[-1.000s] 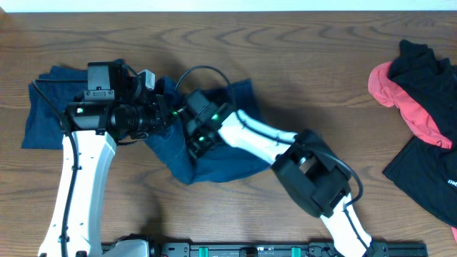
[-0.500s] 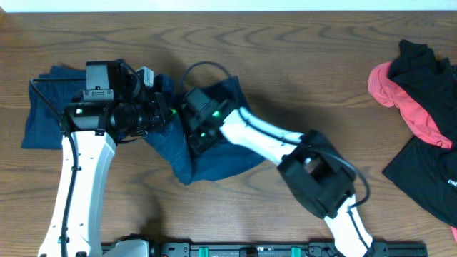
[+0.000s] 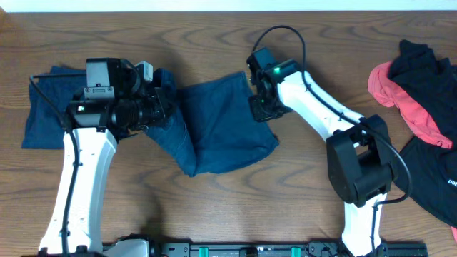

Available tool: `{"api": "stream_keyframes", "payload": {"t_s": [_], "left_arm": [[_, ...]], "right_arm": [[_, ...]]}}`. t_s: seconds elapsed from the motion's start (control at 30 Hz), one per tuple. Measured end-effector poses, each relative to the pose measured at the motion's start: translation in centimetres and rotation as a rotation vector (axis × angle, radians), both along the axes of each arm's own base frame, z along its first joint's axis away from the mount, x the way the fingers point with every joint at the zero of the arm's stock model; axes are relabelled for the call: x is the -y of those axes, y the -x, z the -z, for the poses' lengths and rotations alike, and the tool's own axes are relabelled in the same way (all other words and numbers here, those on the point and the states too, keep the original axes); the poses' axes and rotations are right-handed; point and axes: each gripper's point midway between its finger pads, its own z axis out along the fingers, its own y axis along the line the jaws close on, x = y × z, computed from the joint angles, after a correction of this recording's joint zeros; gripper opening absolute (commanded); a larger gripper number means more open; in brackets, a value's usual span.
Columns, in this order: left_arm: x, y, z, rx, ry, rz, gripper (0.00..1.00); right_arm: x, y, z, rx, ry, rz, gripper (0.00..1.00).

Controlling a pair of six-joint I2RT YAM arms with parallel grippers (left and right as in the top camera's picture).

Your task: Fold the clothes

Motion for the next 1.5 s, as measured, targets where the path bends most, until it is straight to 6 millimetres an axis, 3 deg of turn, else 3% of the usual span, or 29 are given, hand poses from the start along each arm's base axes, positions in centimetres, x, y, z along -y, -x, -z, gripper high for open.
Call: {"api": "stream_keyframes", "payload": {"t_s": [0.13,0.3,0.53,0.7,0.97,1.17,1.3,1.5], "left_arm": [[1.0,-1.0,1.0,-0.005,0.003,0.019,0.06],[3.9,-2.5,1.9,0.023,0.010,0.088,0.06],[7.5,-3.7,1.7,0.080,0.037,0.135,0.06],[10.4,-2.9,2.0,0.077,0.042,0.202,0.06],[13.4,-2.2,5.1,0.013,0.035,0.276,0.06],[14.2,-2.7,6.8,-0.008,0.031,0.290,0.07],[14.5,-2.6,6.8,-0.003,0.037,0.299,0.34],[15.2,-2.1,6.2,-0.021,0.095,0.321,0.39]], "right_arm": [[1.9,1.0,1.7,-0.038,0.043,0.019,0.11],[2.9,3.1,4.0,-0.085,0.066,0.014,0.09],[1.3,3.7,4.0,-0.075,0.023,-0.017,0.09],[-0.9,4.8,4.0,-0.078,0.006,-0.066,0.10],[-2.1,5.5,4.0,-0.085,-0.007,-0.086,0.10],[-2.2,5.6,4.0,-0.087,-0.010,-0.085,0.10],[-2.1,5.7,4.0,-0.091,-0.009,-0.078,0.02],[-1.2,6.7,3.8,-0.140,0.012,-0.031,0.04]]}}
